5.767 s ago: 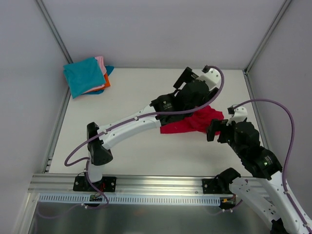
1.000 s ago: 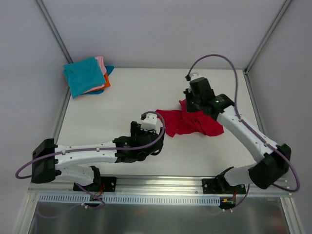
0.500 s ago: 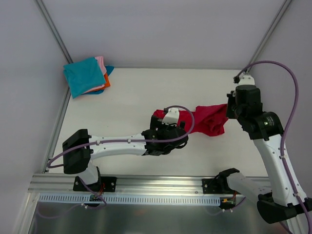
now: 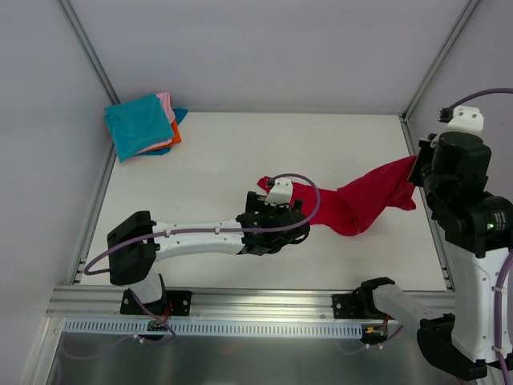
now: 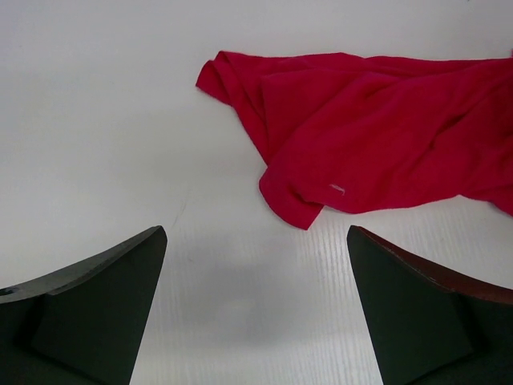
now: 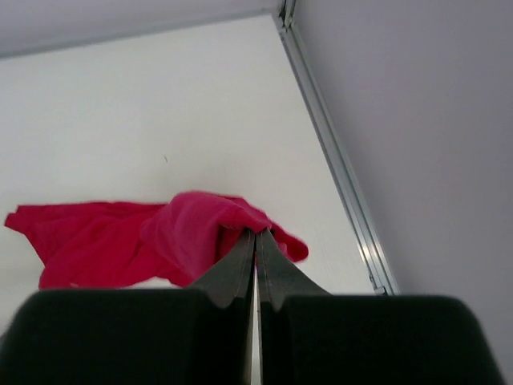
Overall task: Fold and stack the t-shirts
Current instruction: Flatten out the tshirt
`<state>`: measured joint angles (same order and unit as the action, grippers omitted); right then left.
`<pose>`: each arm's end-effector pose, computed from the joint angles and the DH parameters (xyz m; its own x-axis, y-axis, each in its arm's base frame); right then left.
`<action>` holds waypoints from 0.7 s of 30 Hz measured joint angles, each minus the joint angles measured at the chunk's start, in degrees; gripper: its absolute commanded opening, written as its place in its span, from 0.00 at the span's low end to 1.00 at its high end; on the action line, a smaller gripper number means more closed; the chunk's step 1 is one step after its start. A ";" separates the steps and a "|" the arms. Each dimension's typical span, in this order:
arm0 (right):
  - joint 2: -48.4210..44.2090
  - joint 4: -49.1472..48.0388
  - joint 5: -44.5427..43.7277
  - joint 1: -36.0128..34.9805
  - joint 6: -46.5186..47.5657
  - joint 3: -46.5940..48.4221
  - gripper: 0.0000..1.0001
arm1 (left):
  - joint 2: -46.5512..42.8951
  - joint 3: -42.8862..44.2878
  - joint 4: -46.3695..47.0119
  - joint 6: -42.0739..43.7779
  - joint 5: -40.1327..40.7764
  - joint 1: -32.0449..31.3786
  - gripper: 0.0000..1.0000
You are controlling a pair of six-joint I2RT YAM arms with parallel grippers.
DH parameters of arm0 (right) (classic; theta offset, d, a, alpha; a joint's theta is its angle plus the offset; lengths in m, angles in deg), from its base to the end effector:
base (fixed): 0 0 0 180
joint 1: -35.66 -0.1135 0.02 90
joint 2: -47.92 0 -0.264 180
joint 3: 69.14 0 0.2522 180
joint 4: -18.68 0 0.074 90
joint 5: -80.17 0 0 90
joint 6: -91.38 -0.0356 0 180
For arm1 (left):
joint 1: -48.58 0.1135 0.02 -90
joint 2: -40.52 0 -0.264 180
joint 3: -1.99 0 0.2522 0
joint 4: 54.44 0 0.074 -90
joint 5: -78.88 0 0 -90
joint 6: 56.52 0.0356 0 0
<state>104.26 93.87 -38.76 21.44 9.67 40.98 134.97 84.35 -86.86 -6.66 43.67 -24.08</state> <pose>0.1211 0.0129 0.4983 -0.3821 -0.2270 -0.8958 0.1682 0.9361 -0.3090 0.1334 -0.3297 0.2576 -0.4026 0.0422 -0.9144 0.1533 0.9879 -0.0219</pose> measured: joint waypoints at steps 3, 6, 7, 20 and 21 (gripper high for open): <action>2.56 1.14 -1.29 0.61 0.15 7.15 0.01 | 1.55 0.00 -0.70 -1.09 0.02 0.04 0.99; 4.59 1.22 -2.12 1.03 0.15 12.61 0.01 | 2.97 0.00 -2.03 -2.60 0.00 0.02 0.99; 5.09 1.22 -2.16 1.11 0.17 13.84 0.01 | 3.17 0.00 -2.51 -3.06 0.00 0.02 0.99; 12.46 3.56 4.61 1.29 0.04 23.61 0.01 | 3.41 -0.37 -2.38 -6.08 -0.39 0.52 0.99; 12.76 3.67 5.53 1.29 -0.13 23.78 0.01 | 3.74 -0.63 -1.36 -6.16 -0.85 0.81 0.99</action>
<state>117.03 97.54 -33.23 22.73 9.54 64.76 138.71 83.71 -88.21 -12.83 42.81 -23.27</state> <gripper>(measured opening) 0.011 0.988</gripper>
